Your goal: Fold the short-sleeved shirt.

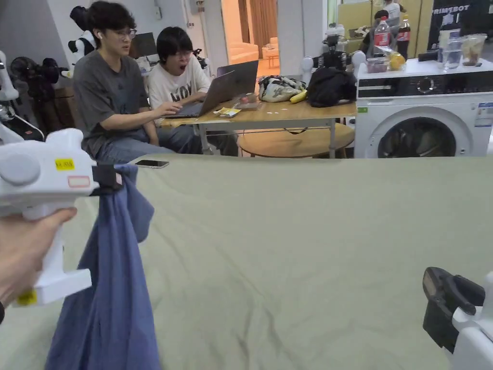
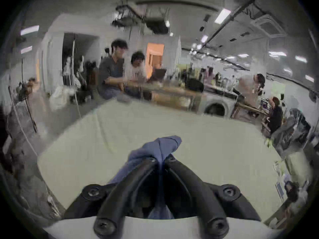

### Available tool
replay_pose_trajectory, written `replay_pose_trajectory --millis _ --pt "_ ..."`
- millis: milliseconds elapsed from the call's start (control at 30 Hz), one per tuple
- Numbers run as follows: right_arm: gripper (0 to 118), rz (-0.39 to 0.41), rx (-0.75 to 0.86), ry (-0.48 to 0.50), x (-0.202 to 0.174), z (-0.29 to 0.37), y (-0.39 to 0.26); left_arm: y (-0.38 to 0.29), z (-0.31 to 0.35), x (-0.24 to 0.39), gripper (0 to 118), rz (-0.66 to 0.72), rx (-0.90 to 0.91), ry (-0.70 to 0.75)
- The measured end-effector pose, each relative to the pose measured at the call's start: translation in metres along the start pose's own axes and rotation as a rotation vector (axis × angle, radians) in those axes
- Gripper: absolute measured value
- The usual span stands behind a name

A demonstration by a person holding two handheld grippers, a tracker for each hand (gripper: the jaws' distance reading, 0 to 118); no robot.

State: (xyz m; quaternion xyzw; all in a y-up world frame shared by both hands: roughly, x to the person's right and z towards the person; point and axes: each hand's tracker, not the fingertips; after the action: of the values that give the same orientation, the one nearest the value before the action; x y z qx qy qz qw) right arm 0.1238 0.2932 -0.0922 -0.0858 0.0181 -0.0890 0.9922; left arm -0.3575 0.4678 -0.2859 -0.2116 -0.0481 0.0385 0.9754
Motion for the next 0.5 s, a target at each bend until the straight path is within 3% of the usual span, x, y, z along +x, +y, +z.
replay_pose_trajectory --millis 133,200,233,333,433,500 --pt "0 0.015 0.033 -0.043 0.018 0.015 0.006 0.089 0.0 0.057 0 -0.197 0.084 -0.015" --pt "0 0.037 0.043 -0.122 0.03 0.022 0.01 0.107 -0.02 0.092 0 -0.346 0.103 0.053" --pt "0 0.018 0.046 -0.142 0.035 0.024 0.011 0.106 -0.031 0.107 0 -0.347 0.119 0.049" --pt "0 -0.058 0.045 -0.138 0.055 0.033 0.015 0.063 -0.074 0.154 0 -0.297 0.026 -0.126" --pt "0 -0.04 0.047 -0.175 0.068 0.048 0.018 -0.025 -0.109 0.213 0 -0.314 -0.061 -0.22" --pt "0 -0.01 0.052 -0.22 0.076 0.057 0.022 -0.087 -0.117 0.252 0 -0.189 -0.131 -0.393"
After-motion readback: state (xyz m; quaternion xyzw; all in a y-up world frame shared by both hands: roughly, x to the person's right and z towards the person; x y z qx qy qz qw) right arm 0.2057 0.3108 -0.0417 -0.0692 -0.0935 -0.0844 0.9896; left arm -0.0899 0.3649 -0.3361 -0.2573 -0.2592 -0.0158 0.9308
